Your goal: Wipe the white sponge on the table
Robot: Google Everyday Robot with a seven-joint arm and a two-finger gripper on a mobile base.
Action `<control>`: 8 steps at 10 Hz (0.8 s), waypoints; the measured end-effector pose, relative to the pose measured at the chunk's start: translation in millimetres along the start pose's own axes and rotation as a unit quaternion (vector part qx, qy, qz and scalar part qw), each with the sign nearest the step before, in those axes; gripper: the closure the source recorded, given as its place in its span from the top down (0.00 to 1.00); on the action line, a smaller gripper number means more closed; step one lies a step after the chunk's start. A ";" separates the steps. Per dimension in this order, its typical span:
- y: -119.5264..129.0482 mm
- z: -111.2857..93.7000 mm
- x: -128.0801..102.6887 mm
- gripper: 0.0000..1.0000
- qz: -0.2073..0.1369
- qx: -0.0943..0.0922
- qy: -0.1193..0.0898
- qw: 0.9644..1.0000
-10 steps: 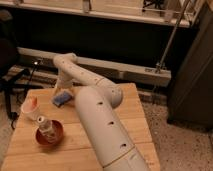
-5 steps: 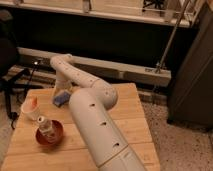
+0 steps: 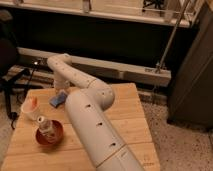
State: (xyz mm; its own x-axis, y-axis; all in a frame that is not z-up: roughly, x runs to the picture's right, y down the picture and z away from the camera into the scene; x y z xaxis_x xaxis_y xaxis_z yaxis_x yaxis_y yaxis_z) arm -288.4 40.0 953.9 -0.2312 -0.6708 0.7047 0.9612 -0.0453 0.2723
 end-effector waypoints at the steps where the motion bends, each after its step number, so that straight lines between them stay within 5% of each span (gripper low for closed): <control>1: -0.1 1.0 -1.0 0.27 -0.002 -0.006 -0.002 1.000; 4: 1.3 2.9 -4.3 0.01 -0.016 -0.033 -0.009 0.999; 8: -3.1 2.1 -5.6 0.00 -0.031 -0.065 -0.014 0.997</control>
State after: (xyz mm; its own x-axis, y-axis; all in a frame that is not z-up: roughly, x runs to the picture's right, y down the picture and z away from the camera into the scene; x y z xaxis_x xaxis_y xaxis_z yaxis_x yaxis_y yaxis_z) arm -290.4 45.5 950.5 -0.2929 -0.6436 0.7071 0.9559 -0.1822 0.2302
